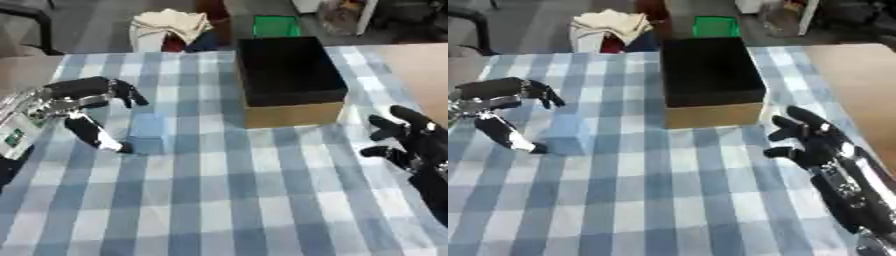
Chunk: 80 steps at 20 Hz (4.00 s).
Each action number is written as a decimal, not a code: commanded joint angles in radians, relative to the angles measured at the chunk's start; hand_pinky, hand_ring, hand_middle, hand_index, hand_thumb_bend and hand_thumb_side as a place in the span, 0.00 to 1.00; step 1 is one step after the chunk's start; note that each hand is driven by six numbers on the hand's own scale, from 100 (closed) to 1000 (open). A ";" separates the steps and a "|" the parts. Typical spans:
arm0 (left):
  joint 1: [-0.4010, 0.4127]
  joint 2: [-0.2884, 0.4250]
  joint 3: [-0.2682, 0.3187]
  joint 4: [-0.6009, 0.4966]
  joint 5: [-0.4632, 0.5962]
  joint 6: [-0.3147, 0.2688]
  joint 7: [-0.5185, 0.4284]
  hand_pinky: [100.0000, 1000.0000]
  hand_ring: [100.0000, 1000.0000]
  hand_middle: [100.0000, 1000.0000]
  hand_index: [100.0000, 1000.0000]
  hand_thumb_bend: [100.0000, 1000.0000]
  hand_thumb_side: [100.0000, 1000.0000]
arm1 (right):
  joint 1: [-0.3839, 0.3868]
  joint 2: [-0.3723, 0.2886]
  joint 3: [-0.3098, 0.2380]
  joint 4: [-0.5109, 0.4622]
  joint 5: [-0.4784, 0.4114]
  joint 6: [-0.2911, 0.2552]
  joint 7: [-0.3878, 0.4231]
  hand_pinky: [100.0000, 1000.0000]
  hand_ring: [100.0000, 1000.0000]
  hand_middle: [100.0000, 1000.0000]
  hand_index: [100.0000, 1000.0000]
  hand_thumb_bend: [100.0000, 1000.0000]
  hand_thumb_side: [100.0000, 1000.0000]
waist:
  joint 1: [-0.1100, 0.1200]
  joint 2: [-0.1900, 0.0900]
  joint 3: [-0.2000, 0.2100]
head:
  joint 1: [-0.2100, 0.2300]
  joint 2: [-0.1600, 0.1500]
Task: Pick up objects on the table and place them in the box.
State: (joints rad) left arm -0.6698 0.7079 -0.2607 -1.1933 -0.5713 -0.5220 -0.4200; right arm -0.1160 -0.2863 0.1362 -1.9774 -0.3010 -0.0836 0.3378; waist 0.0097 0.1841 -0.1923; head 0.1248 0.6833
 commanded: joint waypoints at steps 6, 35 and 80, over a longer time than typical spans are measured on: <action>-0.044 -0.027 0.022 0.062 -0.046 -0.016 0.045 0.77 0.64 0.68 0.83 0.51 0.36 | -0.016 -0.002 0.000 -0.023 -0.010 0.001 0.005 0.71 1.00 0.64 0.94 0.00 0.60 | -0.002 -0.011 -0.008 | 0.002 -0.020; -0.105 -0.051 0.030 -0.058 0.331 -0.011 0.081 0.75 0.41 0.21 0.44 0.20 0.06 | -0.020 0.001 0.008 -0.021 -0.013 0.005 0.014 0.71 1.00 0.64 0.94 0.00 0.61 | -0.002 -0.010 -0.026 | -0.003 -0.033; -0.298 -0.169 0.041 0.019 0.401 0.014 0.172 0.84 0.55 0.57 0.67 0.45 0.29 | -0.108 -0.001 0.087 -0.023 -0.042 0.024 0.112 0.71 1.00 0.64 0.93 0.00 0.60 | 0.025 0.046 -0.159 | 0.024 -0.129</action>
State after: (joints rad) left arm -0.9526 0.4957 -0.2182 -1.1183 -0.2275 -0.5233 -0.2449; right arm -0.2190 -0.2646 0.2336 -1.9775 -0.3327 -0.0558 0.4540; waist 0.0404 0.2488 -0.3468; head 0.1523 0.5517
